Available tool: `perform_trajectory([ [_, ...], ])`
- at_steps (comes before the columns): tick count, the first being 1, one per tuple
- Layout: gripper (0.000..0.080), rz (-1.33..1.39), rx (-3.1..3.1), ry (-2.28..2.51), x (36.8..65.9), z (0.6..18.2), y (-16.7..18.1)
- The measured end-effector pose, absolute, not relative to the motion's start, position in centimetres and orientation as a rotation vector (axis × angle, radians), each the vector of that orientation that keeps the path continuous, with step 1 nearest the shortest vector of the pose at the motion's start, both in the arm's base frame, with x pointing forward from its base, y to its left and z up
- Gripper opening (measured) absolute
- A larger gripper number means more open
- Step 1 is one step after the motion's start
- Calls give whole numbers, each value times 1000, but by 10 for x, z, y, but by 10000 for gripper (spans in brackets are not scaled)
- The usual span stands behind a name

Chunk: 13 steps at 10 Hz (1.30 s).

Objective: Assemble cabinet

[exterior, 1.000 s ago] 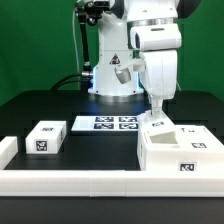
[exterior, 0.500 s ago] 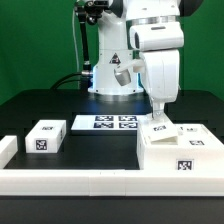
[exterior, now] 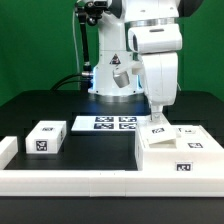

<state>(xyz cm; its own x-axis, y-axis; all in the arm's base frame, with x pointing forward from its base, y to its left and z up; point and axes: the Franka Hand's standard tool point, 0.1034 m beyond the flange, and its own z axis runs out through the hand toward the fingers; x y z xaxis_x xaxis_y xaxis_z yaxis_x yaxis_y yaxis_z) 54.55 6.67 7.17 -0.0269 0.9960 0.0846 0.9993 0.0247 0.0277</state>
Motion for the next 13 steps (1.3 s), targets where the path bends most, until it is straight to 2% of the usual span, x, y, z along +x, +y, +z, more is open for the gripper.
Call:
perform_trajectory([
  [2,61,-142,-2172,-2205,567,71,67],
  [5,61,-167,-2180,-2195,583,69,69],
  [12,61,-143,-2159,-2195,585,66,71],
  [13,313,-137,-2180,-2175,585,69,73],
])
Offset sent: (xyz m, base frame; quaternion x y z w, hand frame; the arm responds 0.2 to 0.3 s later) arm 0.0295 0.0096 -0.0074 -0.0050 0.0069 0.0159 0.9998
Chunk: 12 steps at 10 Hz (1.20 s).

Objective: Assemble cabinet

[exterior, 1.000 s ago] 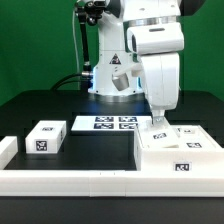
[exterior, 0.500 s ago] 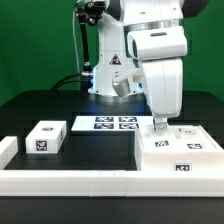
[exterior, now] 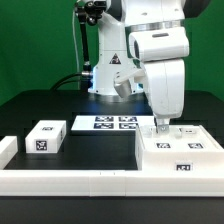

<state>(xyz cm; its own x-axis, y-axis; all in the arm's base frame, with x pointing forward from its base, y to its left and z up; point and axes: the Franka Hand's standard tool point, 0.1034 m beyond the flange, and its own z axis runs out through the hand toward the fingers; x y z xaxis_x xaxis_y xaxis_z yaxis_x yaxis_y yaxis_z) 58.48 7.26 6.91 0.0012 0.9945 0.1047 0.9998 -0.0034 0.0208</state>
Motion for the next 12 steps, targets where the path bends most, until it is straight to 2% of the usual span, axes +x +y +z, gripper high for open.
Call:
perform_trajectory([
  [1,313,-140,-2202,-2168,587,82,76],
  [3,600,-141,-2226,-2177,583,104,78],
  [4,634,-140,-2238,-2167,580,105,79],
  [10,649,-132,-2238,-2158,578,100,77],
  [12,649,-108,-2324,-2069,562,104,75],
])
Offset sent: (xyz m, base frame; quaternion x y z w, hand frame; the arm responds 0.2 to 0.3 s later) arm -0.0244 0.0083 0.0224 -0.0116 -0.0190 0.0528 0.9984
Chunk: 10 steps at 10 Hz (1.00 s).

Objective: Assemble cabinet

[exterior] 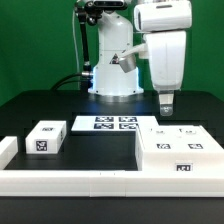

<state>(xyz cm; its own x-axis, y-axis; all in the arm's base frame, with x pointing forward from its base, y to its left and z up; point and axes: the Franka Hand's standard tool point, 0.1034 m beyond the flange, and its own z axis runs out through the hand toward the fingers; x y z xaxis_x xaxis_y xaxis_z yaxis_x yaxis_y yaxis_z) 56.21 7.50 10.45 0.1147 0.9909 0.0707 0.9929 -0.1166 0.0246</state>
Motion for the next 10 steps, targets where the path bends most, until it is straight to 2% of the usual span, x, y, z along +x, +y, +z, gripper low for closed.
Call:
perform_trajectory([
  [2,649,-80,-2442,-1923,541,104,74],
  [6,649,-78,-2597,-1691,543,102,75],
  [10,649,-106,-2905,-965,528,107,71],
])
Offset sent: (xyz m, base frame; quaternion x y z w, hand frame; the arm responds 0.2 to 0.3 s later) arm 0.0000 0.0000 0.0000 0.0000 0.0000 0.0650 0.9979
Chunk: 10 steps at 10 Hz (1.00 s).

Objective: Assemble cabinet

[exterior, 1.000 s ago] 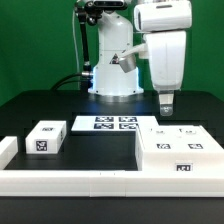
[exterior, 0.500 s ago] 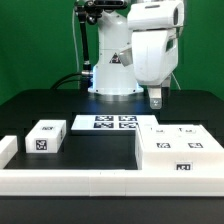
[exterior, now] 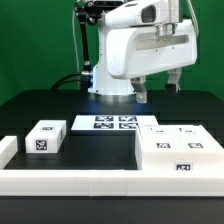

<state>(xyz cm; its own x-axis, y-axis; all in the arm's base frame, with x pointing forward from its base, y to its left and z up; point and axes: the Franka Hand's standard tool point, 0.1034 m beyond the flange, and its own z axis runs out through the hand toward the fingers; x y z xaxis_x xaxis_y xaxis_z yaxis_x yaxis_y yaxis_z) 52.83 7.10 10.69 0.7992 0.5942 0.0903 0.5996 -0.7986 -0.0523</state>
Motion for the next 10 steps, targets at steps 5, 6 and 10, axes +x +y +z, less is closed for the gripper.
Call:
perform_trajectory([
  [5,649,-90,-2974,-457,528,105,76],
  [6,649,-92,-3000,-195,525,103,88],
  [10,649,-196,-2998,-107,509,90,106],
])
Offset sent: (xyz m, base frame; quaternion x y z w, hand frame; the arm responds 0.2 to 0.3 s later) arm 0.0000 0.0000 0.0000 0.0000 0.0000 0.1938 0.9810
